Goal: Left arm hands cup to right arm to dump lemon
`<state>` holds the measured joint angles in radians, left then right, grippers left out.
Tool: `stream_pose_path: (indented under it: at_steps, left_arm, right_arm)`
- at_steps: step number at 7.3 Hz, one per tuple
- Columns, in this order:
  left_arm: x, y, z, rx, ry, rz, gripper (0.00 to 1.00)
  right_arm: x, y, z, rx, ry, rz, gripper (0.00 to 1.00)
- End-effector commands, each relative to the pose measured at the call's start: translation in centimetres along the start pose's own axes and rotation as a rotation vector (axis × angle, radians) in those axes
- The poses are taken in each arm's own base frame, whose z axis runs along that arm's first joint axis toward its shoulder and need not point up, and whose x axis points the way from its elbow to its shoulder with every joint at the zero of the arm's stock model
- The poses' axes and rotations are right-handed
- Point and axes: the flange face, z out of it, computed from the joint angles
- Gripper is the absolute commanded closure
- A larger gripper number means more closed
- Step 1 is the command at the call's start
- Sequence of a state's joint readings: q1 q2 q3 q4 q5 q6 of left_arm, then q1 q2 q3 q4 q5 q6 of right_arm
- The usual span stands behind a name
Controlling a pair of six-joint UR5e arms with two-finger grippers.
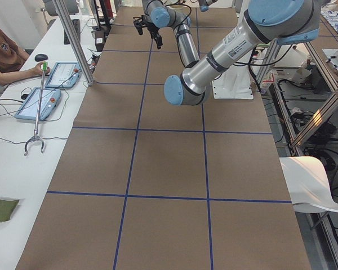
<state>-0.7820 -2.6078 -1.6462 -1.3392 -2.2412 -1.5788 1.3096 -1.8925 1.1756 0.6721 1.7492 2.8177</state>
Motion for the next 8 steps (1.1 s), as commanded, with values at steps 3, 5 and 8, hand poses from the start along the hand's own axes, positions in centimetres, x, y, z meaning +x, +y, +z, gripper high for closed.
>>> stream_pose_path:
  at_steps: [3,5,8]
  left_arm:
    - [0.2,0.1,-0.3,0.019,0.001,-0.001,0.00]
    - [0.6,0.6,-0.9,0.021,0.001,-0.001,0.00]
    - [0.9,0.7,-1.2,0.023,-0.010,-0.009,0.00]
  right_arm:
    - [-0.5,-1.9,-2.4,0.007,-0.076,0.252,0.91]
    - [-0.5,-2.3,-2.8,0.011,-0.094,0.348,0.91]
    - [-0.8,-2.1,-2.5,-0.005,-0.113,0.408,0.92]
